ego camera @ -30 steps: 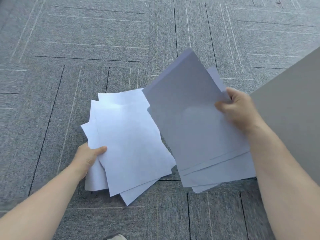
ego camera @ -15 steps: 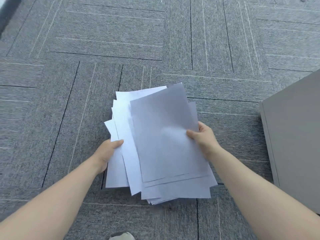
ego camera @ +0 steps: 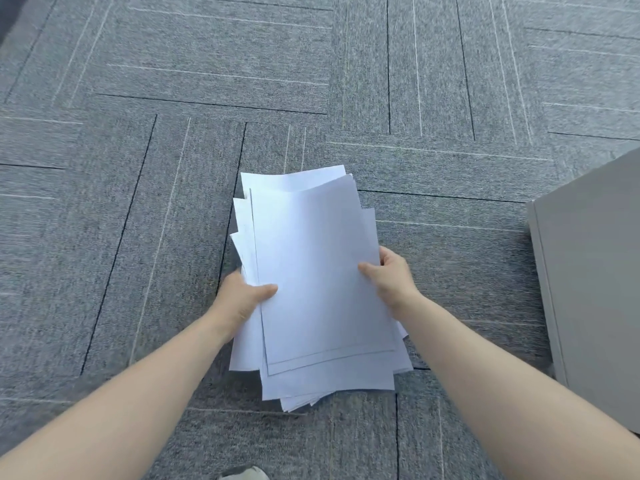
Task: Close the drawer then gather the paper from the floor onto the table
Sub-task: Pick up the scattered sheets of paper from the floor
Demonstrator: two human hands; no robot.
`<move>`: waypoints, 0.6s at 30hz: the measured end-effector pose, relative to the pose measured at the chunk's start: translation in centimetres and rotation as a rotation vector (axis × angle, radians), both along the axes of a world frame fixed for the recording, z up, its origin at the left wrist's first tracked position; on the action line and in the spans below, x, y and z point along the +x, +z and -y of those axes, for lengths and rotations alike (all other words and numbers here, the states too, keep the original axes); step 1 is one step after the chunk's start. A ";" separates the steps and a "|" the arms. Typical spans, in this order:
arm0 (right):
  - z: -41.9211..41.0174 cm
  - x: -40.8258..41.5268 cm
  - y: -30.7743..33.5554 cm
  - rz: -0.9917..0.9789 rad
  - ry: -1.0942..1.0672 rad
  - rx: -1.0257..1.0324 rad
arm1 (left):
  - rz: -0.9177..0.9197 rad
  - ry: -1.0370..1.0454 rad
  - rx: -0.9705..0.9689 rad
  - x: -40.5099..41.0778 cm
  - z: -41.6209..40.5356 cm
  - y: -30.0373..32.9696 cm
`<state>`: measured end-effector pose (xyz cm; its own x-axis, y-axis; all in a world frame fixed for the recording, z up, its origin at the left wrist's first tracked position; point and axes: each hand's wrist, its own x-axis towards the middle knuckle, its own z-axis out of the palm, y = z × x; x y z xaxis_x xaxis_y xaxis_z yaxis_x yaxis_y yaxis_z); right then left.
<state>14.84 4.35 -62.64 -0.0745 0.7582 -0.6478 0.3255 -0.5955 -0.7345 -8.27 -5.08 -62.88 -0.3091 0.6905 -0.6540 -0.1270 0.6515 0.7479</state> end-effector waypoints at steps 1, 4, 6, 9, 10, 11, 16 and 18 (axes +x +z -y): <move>-0.1 0.2 0.1 0.013 0.004 0.013 | 0.001 0.009 0.013 0.0 -0.1 0.0; -0.6 1.1 0.5 0.053 0.011 0.064 | 0.067 0.013 0.062 -0.3 -0.7 0.9; -1.3 1.7 1.4 -0.029 -0.035 0.042 | 0.114 -0.009 0.090 -0.6 -1.3 1.9; -2.4 2.4 3.3 -0.155 -0.095 -0.034 | 0.171 -0.041 0.120 -1.3 -2.8 4.2; -2.7 2.6 3.9 -0.188 -0.111 -0.046 | 0.192 -0.059 0.134 -1.4 -3.4 5.2; -2.9 2.8 4.6 -0.218 -0.139 -0.054 | 0.207 -0.076 0.146 -1.4 -4.0 6.2; -4.0 3.0 9.9 -0.337 -0.257 -0.055 | 0.199 -0.112 0.171 -1.0 -5.8 12.0; -4.3 3.2 12.9 -0.338 -0.269 -0.039 | 0.170 -0.108 0.168 -0.7 -6.3 14.7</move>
<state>18.00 8.61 -49.73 -0.0907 0.7548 -0.6497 -0.1002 -0.6560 -0.7481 -8.95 1.24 -48.22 -0.1228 0.8170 -0.5634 -0.1965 0.5364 0.8208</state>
